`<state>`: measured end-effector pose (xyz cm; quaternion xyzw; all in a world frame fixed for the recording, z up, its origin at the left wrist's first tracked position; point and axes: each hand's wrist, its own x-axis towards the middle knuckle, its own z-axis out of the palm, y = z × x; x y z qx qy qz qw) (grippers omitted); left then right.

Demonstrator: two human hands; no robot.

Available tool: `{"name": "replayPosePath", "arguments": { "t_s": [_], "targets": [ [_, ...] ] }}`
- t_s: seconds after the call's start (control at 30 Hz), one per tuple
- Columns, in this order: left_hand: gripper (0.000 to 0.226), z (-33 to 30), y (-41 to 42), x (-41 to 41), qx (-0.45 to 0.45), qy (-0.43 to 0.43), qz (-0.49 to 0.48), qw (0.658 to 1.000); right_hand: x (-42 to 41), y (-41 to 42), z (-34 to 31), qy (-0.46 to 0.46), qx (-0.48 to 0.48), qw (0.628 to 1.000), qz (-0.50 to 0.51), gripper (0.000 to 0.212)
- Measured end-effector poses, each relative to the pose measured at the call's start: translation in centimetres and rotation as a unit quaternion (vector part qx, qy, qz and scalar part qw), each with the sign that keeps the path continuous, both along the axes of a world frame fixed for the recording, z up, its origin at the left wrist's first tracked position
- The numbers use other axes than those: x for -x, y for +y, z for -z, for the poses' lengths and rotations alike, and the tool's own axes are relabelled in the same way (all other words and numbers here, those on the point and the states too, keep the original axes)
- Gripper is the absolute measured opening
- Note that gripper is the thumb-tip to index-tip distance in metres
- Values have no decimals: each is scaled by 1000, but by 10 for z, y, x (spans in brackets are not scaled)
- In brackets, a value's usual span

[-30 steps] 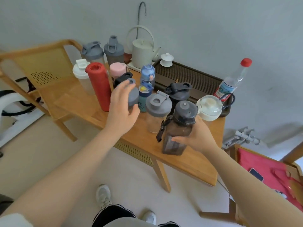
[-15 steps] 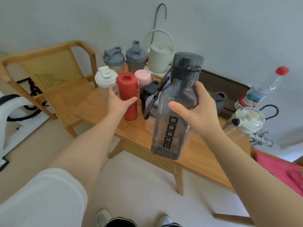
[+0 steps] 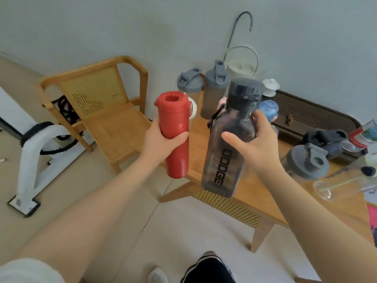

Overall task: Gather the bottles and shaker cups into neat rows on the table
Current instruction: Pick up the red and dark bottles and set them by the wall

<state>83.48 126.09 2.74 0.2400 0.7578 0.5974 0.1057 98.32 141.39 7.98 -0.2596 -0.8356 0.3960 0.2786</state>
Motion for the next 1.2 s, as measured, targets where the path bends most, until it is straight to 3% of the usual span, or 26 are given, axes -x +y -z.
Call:
{"name": "replayPosePath", "arguments": {
  "t_s": [0.2,0.43,0.6,0.83,1.2],
  "targets": [
    [60,-61,-36,62,-11,42,-30,999,71,-17,-31,59,10,998,-29,60],
    [51,-92,-13,145,-7,71,-32,997,160,1,-65,139,51,988,-42,78],
    [56,-99,21,207,-5,71,1,997,218,37,-79,170,58,984,-23,64],
    [54,-130,85,288,-3,97,46,994,290,89,-124,190,48,980,16,71],
    [59,-117,201,375,-17,49,197,979,357,179,-110,100,30,989,101,66]
  ]
}}
